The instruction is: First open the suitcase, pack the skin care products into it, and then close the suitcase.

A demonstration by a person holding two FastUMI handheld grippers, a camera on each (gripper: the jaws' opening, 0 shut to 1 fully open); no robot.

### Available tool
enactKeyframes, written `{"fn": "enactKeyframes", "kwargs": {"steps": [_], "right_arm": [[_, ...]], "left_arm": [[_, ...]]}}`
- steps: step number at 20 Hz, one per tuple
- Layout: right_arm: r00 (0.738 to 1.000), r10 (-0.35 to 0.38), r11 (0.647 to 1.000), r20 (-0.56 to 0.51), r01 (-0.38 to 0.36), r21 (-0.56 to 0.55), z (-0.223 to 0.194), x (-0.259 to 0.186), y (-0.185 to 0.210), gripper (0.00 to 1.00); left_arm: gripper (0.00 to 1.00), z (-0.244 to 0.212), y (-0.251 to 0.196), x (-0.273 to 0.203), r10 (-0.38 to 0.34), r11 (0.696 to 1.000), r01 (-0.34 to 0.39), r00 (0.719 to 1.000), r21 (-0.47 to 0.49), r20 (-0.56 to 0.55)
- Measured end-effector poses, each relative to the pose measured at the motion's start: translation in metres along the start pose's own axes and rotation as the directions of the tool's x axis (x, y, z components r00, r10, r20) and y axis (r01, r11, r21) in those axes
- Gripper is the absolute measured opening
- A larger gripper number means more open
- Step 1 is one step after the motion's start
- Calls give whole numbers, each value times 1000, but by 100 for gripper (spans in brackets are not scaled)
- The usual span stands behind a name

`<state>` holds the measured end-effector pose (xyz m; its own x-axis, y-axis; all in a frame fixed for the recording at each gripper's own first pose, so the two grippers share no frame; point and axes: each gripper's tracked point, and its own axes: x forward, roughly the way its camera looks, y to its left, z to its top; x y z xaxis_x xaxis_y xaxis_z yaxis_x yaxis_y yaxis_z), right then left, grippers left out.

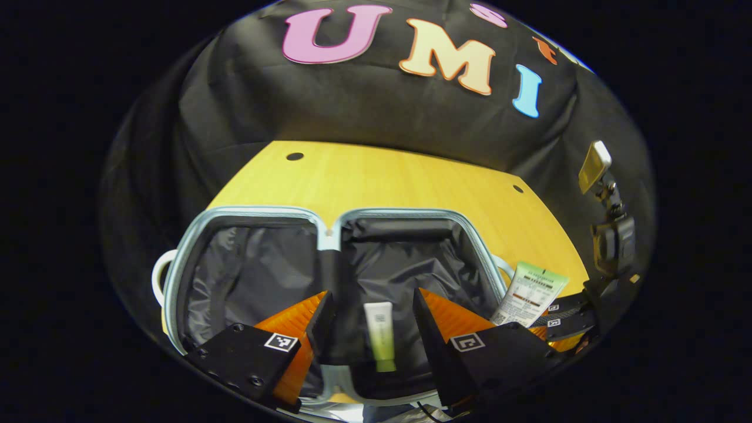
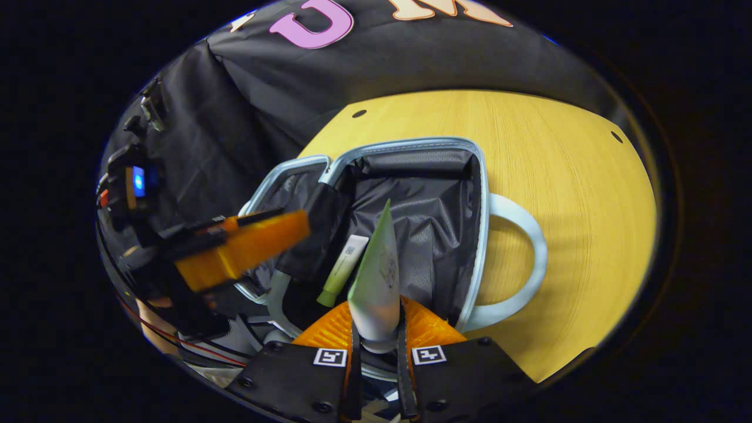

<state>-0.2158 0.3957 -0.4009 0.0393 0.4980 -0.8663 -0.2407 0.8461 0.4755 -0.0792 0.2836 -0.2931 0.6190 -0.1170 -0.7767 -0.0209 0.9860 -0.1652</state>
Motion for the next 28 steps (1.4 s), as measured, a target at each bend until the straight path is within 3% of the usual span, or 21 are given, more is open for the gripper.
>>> {"fn": "enactKeyframes", "kwargs": {"steps": [2, 5, 8, 9, 12, 14, 19, 20, 27, 28], "right_arm": [[999, -43, 999, -1, 43, 5, -1, 7, 0, 28], [996, -86, 996, 6, 86, 10, 4, 11, -3, 26], [993, -95, 995, 68, 92, 45, 23, 14, 1, 31], [992, -85, 995, 92, 80, 53, 31, 13, 5, 39], [983, -90, 995, 157, 83, 48, 52, 7, 5, 84], [975, -85, 996, 204, 76, 54, 64, -4, 7, 96], [960, -75, 996, 269, 57, 75, 82, -24, 6, 98], [957, -79, 995, 281, 57, 84, 85, -27, 5, 92], [931, -142, 985, 337, 100, 139, 98, -50, -16, 92], [928, -148, 985, 342, 105, 139, 99, -53, -20, 92]], "left_arm": [[79, 7, 30, -10, 30, 999, -29, 999, -39, 28], [79, 6, 85, -27, 107, 991, -103, 994, -85, 38], [79, 0, 137, -48, 182, 976, -176, 982, -127, 41], [79, 0, 156, -51, 206, 970, -198, 978, -140, 43], [79, -2, 208, -60, 286, 945, -275, 957, -176, 41], [82, -3, 241, -68, 333, 923, -319, 942, -215, 35], [79, -19, 306, -63, 404, 865, -386, 915, -322, -12], [79, -24, 312, -59, 404, 858, -389, 914, -334, -29], [81, -51, 342, -13, 358, 860, -389, 921, -330, -153], [70, -57, 344, -4, 356, 855, -394, 919, -337, -169]]}}
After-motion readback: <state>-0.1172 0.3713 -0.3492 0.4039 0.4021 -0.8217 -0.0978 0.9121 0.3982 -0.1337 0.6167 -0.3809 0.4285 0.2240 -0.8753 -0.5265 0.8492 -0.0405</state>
